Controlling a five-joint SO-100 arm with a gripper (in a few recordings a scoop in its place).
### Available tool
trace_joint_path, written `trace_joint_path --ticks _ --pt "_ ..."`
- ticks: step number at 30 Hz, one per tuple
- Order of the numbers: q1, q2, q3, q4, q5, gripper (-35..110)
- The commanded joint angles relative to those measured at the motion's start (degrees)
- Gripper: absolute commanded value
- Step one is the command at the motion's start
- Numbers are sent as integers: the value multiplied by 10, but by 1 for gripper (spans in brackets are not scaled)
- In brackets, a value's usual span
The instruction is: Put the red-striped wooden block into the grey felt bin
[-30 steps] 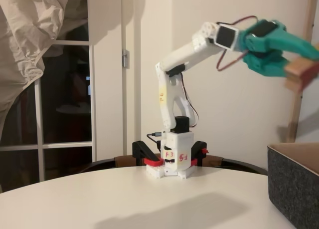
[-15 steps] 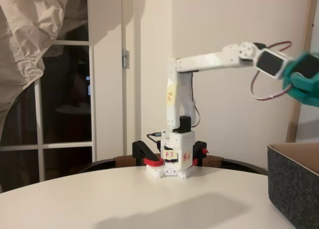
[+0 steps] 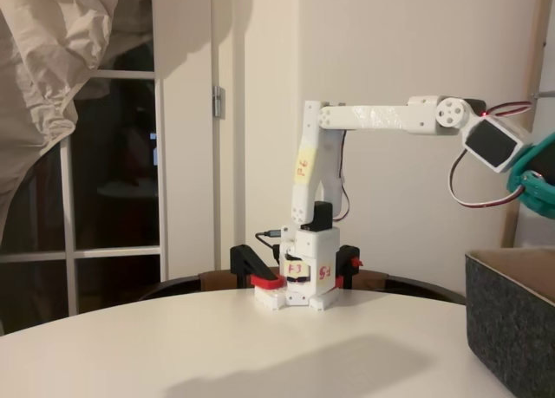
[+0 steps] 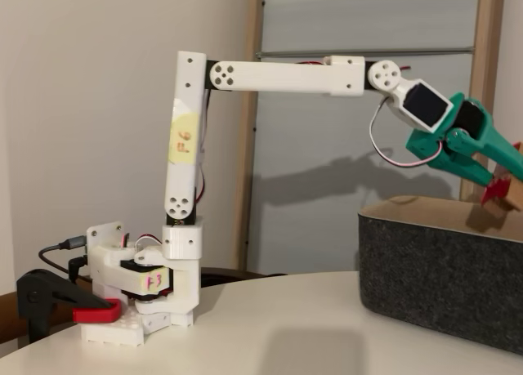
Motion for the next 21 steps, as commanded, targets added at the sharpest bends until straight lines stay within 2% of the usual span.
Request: trace_joint_path --ticks 1,10,21 --pt "-13 11 -20 12 8 23" --pt "-14 32 -22 45 20 28" --pt "4 171 -15 221 40 29"
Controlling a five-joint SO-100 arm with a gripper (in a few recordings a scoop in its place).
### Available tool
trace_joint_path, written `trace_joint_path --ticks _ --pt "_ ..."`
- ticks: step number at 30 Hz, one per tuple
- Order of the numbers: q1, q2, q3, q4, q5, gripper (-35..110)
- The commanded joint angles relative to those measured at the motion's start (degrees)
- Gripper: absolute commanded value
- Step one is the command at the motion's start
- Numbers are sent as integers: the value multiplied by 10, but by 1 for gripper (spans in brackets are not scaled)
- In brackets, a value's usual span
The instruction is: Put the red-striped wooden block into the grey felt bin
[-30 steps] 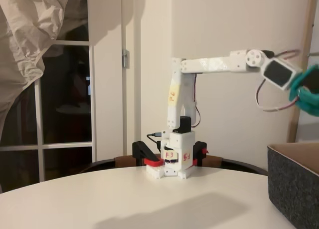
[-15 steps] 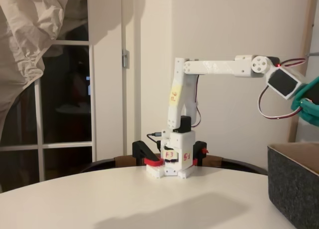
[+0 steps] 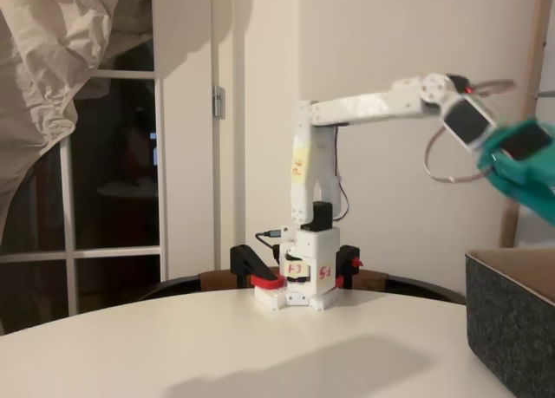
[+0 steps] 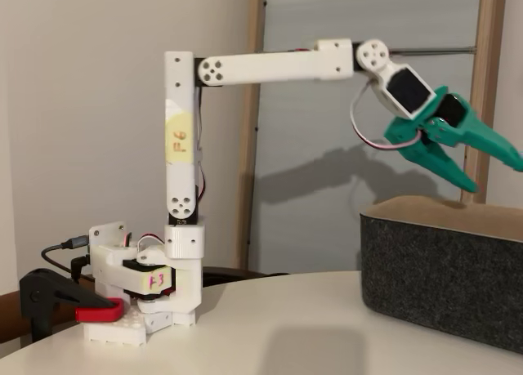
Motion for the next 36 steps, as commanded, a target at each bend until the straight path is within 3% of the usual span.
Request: trace_joint_path --ticks 1,7,12,16,24,29,36 --pt "1 85 -13 59 14 28" --pt "30 180 -5 152 41 28" --pt "110 293 49 170 106 27" --pt "243 369 60 203 212 25" --pt "614 413 64 208 443 24" --pt "753 412 73 207 486 24" --pt "852 411 167 207 484 23"
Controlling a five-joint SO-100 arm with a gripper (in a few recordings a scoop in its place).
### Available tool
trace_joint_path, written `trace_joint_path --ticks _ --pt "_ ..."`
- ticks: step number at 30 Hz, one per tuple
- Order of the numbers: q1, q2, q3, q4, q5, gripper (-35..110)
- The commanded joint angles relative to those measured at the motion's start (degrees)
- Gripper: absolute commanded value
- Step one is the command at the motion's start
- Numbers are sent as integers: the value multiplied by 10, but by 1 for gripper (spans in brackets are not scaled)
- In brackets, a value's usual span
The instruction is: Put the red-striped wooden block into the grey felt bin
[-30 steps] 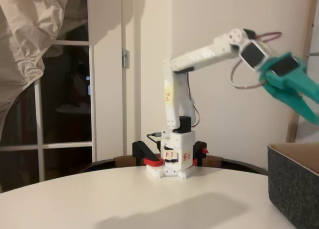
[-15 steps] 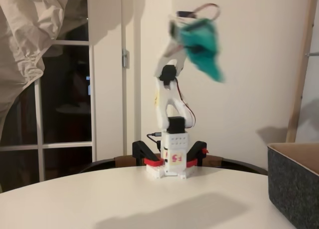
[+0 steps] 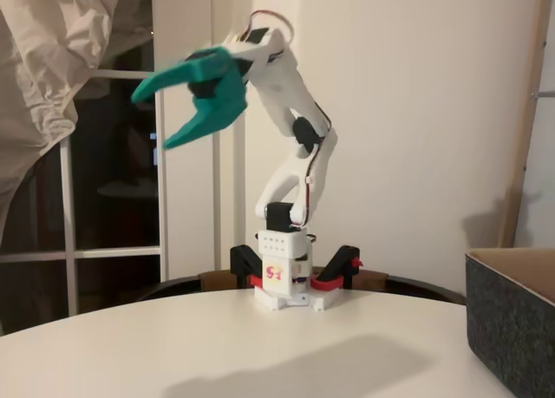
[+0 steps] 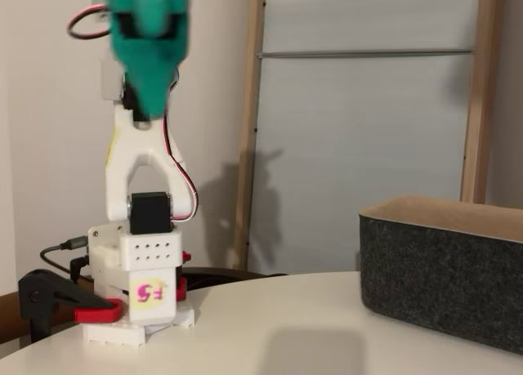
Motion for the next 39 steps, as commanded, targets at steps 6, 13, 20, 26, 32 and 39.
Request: trace_joint_path --ticks 6,13,20,26,32,39 --pt "69 37 195 -3 -11 32" --pt "78 147 437 -159 -29 27" --pt "76 282 577 -282 -33 24" --pt "76 382 648 -293 -33 24" --pt "70 450 728 -294 -37 24" --pt "61 488 813 -316 -51 24"
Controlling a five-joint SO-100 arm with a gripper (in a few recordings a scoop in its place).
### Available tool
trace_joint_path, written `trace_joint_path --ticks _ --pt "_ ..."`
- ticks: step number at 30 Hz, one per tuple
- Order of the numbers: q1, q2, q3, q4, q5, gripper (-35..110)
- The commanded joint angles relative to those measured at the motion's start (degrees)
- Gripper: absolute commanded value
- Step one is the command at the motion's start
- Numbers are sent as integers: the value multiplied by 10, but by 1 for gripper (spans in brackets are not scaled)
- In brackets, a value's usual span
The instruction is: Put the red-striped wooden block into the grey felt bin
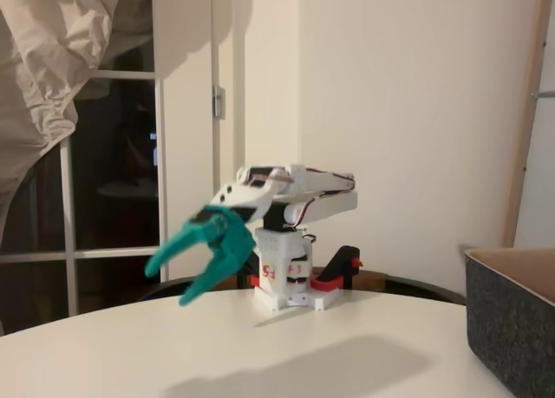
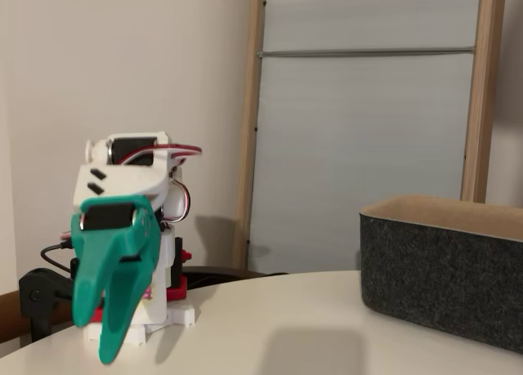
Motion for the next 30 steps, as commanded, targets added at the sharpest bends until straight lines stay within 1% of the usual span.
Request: trace_joint_path --ticks 1,8,17,22,30 --pt "-4 31 38 -18 -5 24" --pt "-6 31 40 -11 5 18" --pt "-6 31 40 32 -7 10" --pt "-7 31 40 43 -4 1" --pt "-7 31 40 43 -2 0"
